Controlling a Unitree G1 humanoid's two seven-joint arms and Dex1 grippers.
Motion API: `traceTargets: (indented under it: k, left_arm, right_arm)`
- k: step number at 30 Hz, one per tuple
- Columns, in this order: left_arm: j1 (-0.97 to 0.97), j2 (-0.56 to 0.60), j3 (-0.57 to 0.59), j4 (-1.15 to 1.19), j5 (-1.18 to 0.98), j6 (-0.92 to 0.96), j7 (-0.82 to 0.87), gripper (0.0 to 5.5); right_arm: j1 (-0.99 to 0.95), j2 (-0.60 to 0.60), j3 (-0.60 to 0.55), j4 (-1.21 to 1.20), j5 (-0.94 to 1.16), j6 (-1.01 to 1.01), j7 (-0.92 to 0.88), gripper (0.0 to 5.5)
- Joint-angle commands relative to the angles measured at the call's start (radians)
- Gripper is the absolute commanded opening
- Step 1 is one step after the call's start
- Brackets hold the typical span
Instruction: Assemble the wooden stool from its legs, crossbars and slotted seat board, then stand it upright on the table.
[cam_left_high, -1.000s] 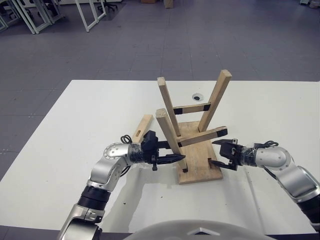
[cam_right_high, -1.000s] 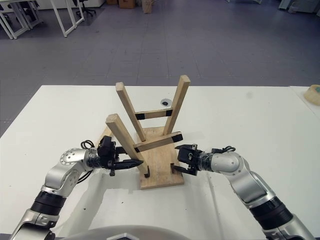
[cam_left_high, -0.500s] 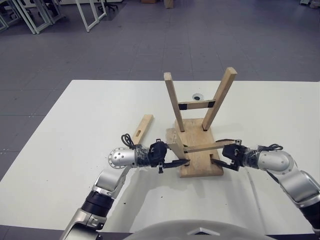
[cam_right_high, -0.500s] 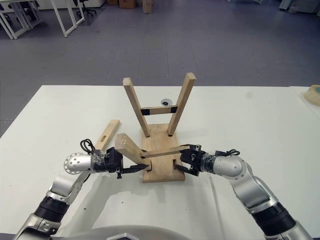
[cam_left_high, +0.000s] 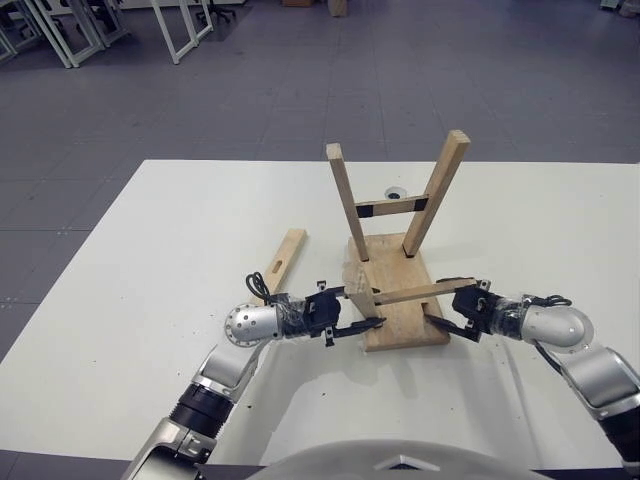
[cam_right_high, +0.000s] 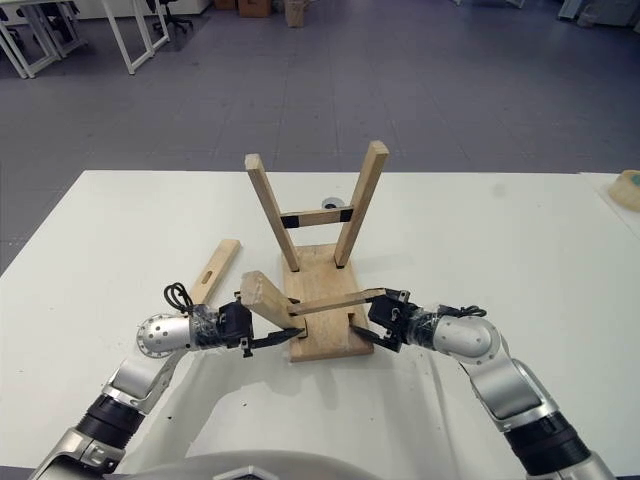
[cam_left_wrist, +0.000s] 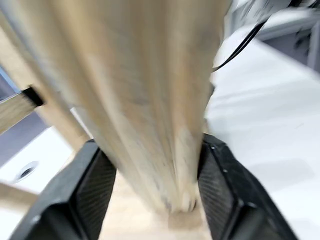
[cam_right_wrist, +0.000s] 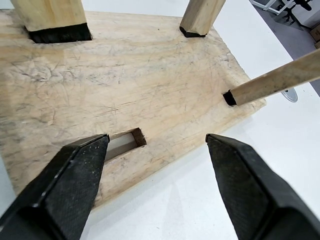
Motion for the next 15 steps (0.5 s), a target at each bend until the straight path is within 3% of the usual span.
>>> traceTargets:
  k: [1,5,9,15]
  left_arm:
    - [-0.038,0.012,0.056,-0.069,-0.061,-0.024,-0.010,3.07]
    - [-0.004,0.069,0.076,-0.204,-0.164,0.040,-0.066,3.76]
    - [0.128,0.201,0.082,-0.330,-0.242,0.121,-0.162,3.76]
    - [0.149,0.252,0.135,-0.328,-0.240,0.127,-0.168,3.76]
  right_arm:
    - [0.114,-0.004,0.075,0.080,-0.044,0.070,0.044,3.57]
    - [0.118,-0.002,0.076,0.084,-0.047,0.069,0.041,3.57]
    - [0.117,-0.004,0.075,0.092,-0.054,0.066,0.039,3.57]
    - [0.116,-0.003,0.076,0.096,-0.062,0.069,0.033,3.57]
